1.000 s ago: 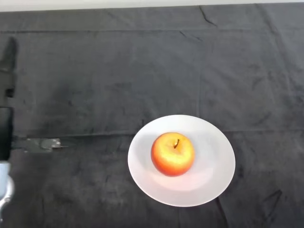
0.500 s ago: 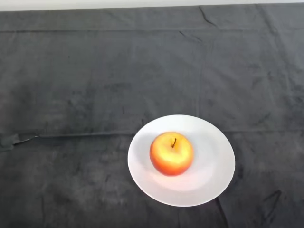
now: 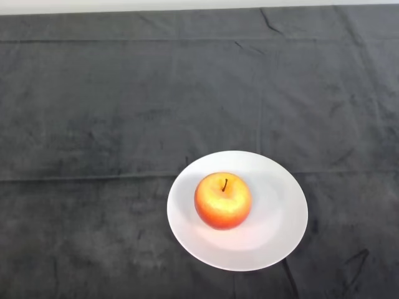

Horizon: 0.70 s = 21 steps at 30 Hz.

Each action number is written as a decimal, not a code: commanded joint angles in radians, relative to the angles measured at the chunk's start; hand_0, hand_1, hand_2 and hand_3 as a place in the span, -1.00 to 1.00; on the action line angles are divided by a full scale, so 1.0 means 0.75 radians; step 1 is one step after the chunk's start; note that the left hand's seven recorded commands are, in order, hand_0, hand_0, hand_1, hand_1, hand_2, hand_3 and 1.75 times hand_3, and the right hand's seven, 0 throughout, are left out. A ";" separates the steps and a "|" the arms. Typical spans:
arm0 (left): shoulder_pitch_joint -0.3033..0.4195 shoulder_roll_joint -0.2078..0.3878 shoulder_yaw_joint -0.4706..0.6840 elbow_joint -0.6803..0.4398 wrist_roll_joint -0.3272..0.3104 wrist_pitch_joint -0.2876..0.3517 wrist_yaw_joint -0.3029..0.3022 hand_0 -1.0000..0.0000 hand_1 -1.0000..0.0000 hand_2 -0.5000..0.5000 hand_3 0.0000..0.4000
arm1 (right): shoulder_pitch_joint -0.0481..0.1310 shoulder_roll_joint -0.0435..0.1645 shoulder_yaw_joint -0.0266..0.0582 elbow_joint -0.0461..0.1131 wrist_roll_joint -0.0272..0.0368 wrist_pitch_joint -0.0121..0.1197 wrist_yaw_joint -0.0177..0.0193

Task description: Move the apple to the plate

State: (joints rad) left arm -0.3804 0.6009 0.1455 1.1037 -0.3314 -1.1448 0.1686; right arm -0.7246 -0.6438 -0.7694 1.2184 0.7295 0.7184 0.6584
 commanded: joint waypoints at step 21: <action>0.038 0.076 0.456 0.090 -0.464 0.186 -0.190 1.00 1.00 0.00 -1.00 | -0.016 -0.033 -0.020 0.006 0.0212 -0.005 0.0037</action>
State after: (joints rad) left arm -0.3605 0.6087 0.4799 1.1424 -0.6739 -1.0114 0.0342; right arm -0.7246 -0.6439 -0.7693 1.2184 0.7295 0.7184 0.6584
